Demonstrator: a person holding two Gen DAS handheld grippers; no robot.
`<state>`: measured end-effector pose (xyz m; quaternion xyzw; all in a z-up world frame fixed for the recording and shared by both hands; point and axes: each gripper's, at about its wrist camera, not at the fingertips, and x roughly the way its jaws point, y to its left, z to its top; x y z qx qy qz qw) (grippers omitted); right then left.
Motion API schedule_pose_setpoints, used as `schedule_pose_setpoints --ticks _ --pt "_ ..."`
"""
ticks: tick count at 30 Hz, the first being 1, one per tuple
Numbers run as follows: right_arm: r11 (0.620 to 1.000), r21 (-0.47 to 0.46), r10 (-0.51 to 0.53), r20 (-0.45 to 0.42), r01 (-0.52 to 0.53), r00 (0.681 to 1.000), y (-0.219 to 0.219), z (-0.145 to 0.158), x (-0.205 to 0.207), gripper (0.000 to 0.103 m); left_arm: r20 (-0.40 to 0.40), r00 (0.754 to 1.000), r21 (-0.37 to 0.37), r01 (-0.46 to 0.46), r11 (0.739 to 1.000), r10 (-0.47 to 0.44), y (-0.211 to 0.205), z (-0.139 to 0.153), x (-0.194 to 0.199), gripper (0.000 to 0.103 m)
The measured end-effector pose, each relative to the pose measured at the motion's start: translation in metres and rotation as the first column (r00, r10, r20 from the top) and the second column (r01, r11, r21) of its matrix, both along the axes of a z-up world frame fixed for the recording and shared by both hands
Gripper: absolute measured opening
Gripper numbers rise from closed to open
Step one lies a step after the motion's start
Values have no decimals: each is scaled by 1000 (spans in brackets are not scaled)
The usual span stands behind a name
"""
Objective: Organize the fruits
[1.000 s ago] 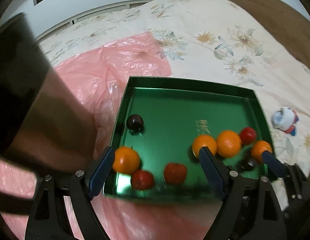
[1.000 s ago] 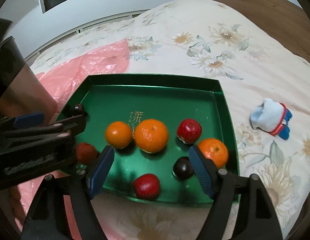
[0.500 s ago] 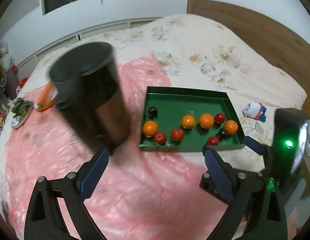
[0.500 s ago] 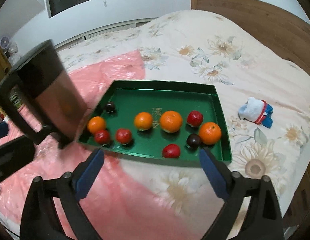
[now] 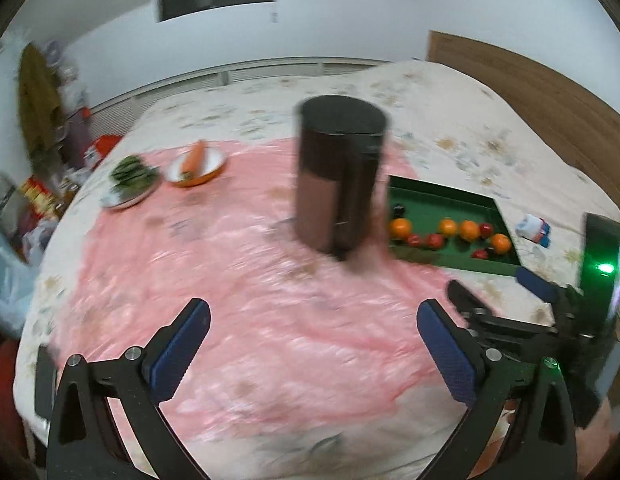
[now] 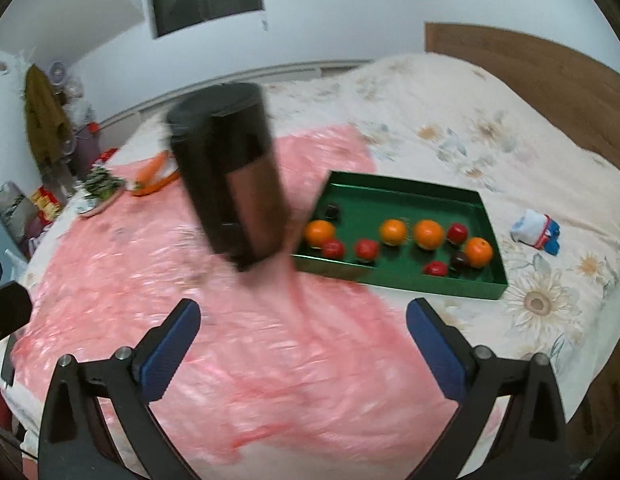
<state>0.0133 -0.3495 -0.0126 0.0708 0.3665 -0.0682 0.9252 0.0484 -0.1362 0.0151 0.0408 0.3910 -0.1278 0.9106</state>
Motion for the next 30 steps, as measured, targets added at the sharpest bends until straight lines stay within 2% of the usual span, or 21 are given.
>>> schedule_pose_setpoints --ticks 6,12,18,30 --pt "998 -11 55 66 -54 996 59 18 -29 103 5 993 -48 -117 992 118 85 -1 -24 102" --pt "998 -12 59 117 -58 991 95 33 -50 103 37 983 -63 -177 982 180 134 -2 -45 102" --pt "999 -11 38 142 -37 989 104 39 -60 103 68 975 -75 -206 976 211 159 -2 -55 102" --pt "1000 -15 -7 142 9 990 99 36 -67 103 87 973 -90 -204 975 212 161 0 -54 102"
